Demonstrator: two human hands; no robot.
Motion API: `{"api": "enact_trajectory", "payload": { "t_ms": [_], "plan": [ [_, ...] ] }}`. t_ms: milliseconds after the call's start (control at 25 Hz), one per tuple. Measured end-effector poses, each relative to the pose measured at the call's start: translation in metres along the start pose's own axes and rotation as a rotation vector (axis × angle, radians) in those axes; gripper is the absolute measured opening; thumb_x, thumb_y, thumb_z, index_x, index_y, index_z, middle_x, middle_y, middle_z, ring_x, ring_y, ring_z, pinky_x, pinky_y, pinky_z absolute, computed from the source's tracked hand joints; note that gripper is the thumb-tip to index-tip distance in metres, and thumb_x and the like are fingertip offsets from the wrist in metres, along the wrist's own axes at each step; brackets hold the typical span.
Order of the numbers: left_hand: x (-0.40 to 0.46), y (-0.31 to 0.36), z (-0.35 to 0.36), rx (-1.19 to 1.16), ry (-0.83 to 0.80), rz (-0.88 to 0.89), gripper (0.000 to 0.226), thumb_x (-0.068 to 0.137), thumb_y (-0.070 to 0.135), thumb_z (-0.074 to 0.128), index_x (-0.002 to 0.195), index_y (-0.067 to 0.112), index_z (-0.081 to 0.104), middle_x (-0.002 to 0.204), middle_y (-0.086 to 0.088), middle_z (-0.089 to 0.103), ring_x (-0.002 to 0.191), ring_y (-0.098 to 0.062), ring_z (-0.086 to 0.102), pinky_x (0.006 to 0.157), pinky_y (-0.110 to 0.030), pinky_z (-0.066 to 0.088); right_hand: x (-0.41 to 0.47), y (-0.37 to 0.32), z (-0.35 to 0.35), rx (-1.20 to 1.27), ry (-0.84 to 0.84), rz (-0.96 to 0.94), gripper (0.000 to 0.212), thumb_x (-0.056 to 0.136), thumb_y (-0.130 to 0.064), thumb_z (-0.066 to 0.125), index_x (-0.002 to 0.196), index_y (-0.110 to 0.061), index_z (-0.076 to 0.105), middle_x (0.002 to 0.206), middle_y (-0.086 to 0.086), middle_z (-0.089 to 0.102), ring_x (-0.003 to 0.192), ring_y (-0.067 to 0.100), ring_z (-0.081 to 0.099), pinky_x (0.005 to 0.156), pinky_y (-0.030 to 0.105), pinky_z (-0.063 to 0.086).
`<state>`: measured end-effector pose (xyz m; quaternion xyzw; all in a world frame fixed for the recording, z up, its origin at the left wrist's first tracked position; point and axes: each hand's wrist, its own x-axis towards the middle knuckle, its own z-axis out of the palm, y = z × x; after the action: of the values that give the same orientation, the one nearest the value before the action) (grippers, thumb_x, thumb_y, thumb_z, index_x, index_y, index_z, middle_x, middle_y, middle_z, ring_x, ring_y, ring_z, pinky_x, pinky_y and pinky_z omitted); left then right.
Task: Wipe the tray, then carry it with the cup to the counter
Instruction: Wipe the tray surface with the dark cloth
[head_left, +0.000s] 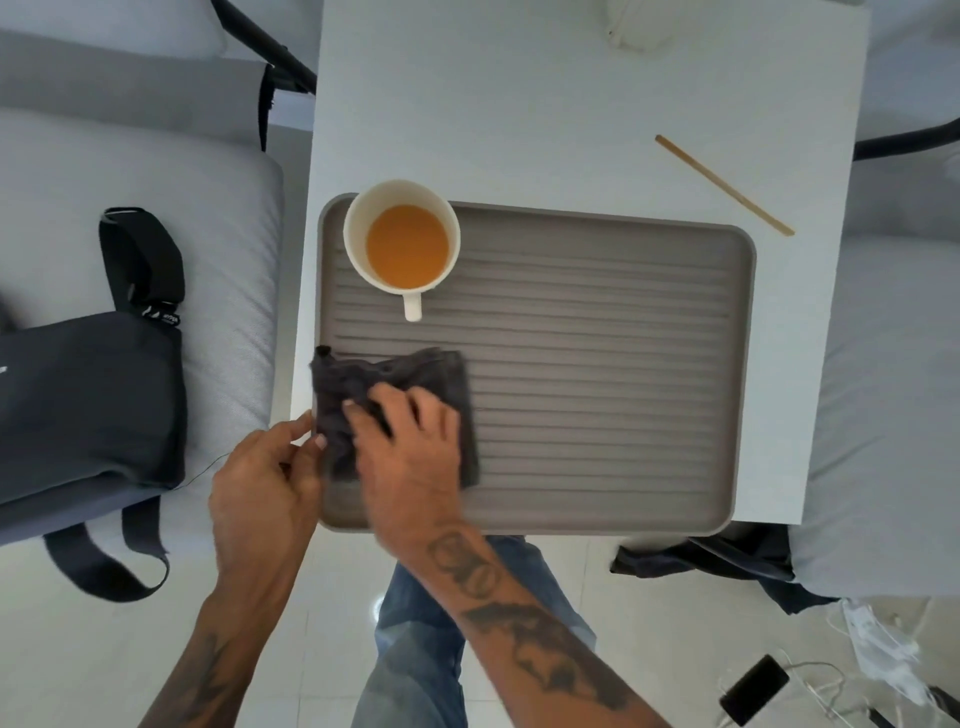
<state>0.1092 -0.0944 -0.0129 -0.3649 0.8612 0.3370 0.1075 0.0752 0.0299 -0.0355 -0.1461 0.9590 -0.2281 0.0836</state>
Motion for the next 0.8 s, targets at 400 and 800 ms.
{"api": "enact_trajectory", "payload": {
  "t_ms": [400,800],
  "plan": [
    [0.004,0.002,0.004,0.02,0.051,-0.016,0.025,0.091,0.023,0.069,0.114,0.016,0.074,0.072,-0.003,0.066,0.071,-0.022,0.062,0.071,-0.03,0.043,-0.041,0.158,-0.095,-0.066,-0.012,0.21,0.023,0.083,0.003,0.068,0.104,-0.004,0.072,0.107,0.016,0.062,0.088,0.034,0.054,0.076,0.048,0.051],
    [0.006,0.004,0.0,-0.024,0.0,-0.084,0.023,0.09,0.024,0.068,0.112,0.023,0.074,0.072,0.001,0.07,0.072,-0.02,0.066,0.069,-0.033,0.051,0.004,-0.01,-0.002,0.085,-0.072,0.031,0.029,0.075,-0.014,0.068,0.103,-0.012,0.066,0.106,0.01,0.06,0.086,0.029,0.054,0.067,0.038,0.05]
  ]
}}
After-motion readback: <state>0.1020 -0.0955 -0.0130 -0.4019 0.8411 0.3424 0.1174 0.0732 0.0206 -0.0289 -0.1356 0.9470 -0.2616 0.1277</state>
